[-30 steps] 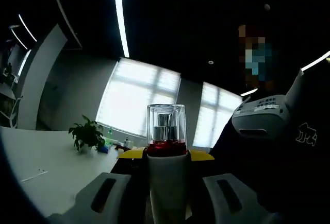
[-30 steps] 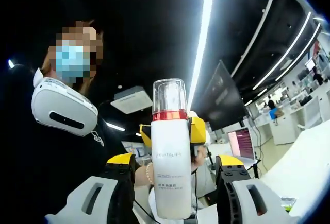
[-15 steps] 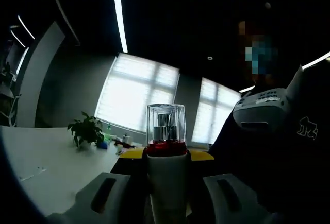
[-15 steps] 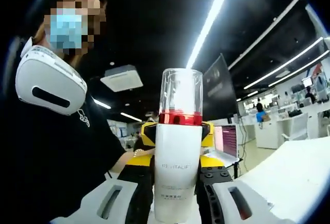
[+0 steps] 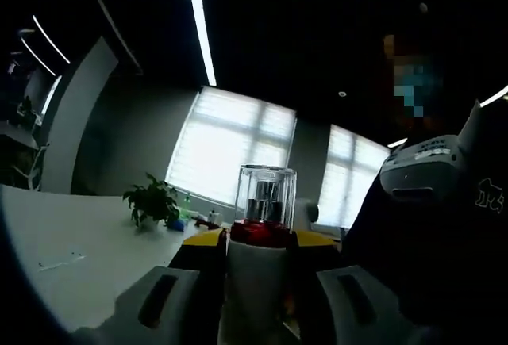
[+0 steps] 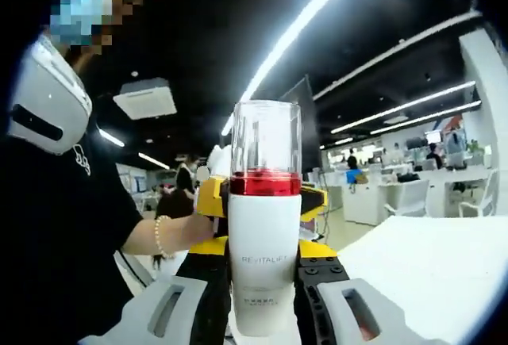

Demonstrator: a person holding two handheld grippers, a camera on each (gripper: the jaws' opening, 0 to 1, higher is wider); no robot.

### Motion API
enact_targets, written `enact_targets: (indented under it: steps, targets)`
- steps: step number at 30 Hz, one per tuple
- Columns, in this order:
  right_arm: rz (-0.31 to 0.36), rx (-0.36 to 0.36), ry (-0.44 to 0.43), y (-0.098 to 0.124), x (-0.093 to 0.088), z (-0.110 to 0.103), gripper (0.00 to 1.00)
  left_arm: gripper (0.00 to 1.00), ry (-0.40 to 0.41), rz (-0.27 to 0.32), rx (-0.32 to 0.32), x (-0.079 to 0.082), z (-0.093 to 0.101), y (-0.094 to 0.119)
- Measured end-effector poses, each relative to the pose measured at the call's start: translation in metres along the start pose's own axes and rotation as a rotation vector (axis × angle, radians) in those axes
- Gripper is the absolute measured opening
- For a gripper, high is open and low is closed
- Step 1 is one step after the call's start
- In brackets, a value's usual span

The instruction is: Arrange the skincare products in the storage area until every visible bottle or jar stands upright without overlapping.

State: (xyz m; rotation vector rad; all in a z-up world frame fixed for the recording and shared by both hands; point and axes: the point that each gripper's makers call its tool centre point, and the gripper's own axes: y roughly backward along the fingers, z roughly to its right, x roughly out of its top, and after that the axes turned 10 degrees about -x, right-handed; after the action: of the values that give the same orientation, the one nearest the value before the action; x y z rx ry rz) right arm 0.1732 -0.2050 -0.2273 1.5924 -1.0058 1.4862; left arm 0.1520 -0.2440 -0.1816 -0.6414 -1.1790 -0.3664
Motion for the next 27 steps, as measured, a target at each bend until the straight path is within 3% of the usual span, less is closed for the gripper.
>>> enact_targets:
  steps: [3,7,11,15,16,18,19,23,25,27]
  targets:
    - [-0.038,-0.069,0.044,-0.003,-0.006,0.010,0.20,0.30,-0.002,-0.005,0.044,-0.001,-0.004,0.001]
    - [-0.076,-0.167,0.102,-0.003,-0.013,0.025,0.20,0.30,-0.042,0.011,0.152,0.003,-0.013,0.008]
    - [-0.128,-0.279,0.159,-0.003,-0.022,0.041,0.20,0.39,-0.064,0.011,0.373,0.001,-0.036,0.019]
    - [-0.156,-0.378,0.192,-0.006,-0.031,0.058,0.20,0.43,-0.157,-0.078,0.617,-0.012,-0.056,0.025]
    - [-0.174,-0.416,0.213,-0.006,-0.034,0.063,0.20,0.45,-0.152,-0.074,0.668,-0.013,-0.060,0.026]
    - [-0.179,-0.436,0.247,-0.008,-0.035,0.066,0.20,0.48,-0.187,-0.126,0.713,-0.022,-0.062,0.025]
    - [-0.183,-0.441,0.255,-0.008,-0.035,0.066,0.20,0.49,-0.187,-0.132,0.766,-0.027,-0.065,0.026]
    - [-0.186,-0.464,0.287,-0.010,-0.037,0.064,0.20,0.44,-0.138,-0.038,0.802,-0.036,-0.066,0.017]
    - [-0.194,-0.465,0.292,-0.011,-0.041,0.062,0.20,0.36,-0.131,-0.033,0.825,-0.040,-0.068,0.018]
    - [-0.195,-0.470,0.281,-0.011,-0.044,0.062,0.20,0.29,-0.191,-0.056,0.884,-0.038,-0.073,0.027]
